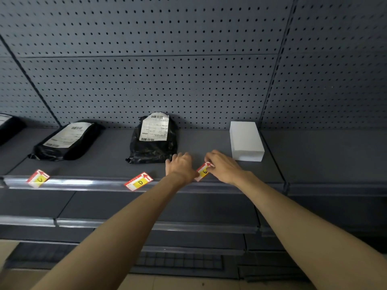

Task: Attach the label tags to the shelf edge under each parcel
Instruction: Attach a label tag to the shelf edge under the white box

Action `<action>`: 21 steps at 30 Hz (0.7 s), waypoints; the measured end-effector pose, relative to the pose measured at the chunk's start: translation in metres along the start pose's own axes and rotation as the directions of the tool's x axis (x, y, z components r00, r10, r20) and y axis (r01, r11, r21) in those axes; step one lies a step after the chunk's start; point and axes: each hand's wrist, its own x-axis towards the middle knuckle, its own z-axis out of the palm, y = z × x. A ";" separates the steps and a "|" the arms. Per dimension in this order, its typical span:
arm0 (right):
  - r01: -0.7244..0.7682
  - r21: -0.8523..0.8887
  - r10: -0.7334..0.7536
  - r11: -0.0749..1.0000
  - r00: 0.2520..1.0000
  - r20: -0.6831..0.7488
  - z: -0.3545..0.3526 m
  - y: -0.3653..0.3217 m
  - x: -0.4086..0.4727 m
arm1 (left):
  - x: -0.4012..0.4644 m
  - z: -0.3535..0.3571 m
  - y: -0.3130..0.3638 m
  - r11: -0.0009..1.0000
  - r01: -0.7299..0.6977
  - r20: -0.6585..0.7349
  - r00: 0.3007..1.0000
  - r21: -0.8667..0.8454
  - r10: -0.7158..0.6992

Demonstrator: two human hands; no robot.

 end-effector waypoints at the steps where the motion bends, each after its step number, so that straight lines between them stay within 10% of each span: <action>1: -0.002 0.017 0.002 1.000 1.000 0.017 0.000 0.000 -0.002 | -0.002 0.001 0.001 1.000 0.008 0.022 1.000 0.027 -0.009; 13: -0.109 0.150 0.102 0.983 0.993 0.058 0.007 0.006 -0.005 | 0.002 0.014 0.005 0.992 0.094 0.079 0.993 -0.090 -0.087; 21: -0.174 0.359 0.194 0.917 0.981 -0.021 -0.015 0.021 -0.019 | 0.000 0.001 0.015 0.859 -0.035 -0.004 0.999 -0.512 0.039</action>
